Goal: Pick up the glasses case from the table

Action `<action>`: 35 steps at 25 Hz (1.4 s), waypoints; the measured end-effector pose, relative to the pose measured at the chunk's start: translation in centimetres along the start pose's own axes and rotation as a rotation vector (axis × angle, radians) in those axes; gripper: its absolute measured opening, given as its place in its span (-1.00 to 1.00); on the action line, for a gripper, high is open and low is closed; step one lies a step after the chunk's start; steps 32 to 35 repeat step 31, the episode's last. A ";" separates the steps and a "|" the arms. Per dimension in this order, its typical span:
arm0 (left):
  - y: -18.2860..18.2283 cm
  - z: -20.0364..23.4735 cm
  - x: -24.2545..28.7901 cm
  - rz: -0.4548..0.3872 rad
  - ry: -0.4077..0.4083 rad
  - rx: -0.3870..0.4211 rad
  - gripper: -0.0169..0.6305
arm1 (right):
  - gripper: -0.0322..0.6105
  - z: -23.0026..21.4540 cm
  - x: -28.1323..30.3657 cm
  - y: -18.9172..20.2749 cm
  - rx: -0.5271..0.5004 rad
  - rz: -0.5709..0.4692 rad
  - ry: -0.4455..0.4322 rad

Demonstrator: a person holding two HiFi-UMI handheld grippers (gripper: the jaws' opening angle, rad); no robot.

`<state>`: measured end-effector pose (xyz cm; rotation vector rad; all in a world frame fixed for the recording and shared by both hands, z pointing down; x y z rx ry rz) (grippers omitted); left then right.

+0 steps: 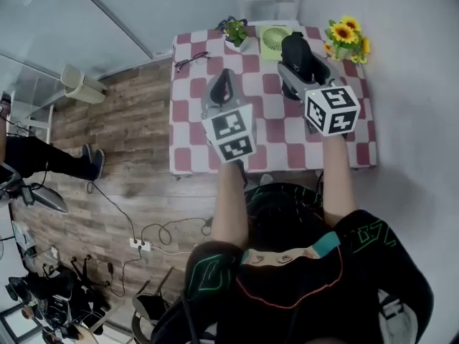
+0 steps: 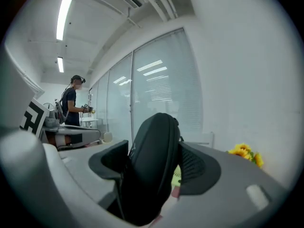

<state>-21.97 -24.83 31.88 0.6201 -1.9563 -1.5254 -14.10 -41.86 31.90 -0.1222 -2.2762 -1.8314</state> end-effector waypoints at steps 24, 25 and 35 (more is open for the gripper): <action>-7.7 -6.2 2.4 -0.185 0.127 0.080 -0.92 | 0.12 -6.1 -6.3 -6.6 -0.083 -0.232 0.112; -8.0 -6.2 2.4 -0.182 0.130 0.079 -0.92 | 0.12 -6.1 -6.4 -7.0 -0.085 -0.237 0.111; -8.8 -4.8 2.3 -0.180 0.109 0.077 -0.92 | 0.12 -5.1 -6.1 -8.2 -0.098 -0.255 0.094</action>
Point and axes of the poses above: the fingertips, and each gripper's own axes: x forward along the fingers, z to its left, y out of its underside, the point moved 4 cm from there along -x, backward along the fingers, and after that the axes turned 11 degrees about x, right-handed, at the moved point
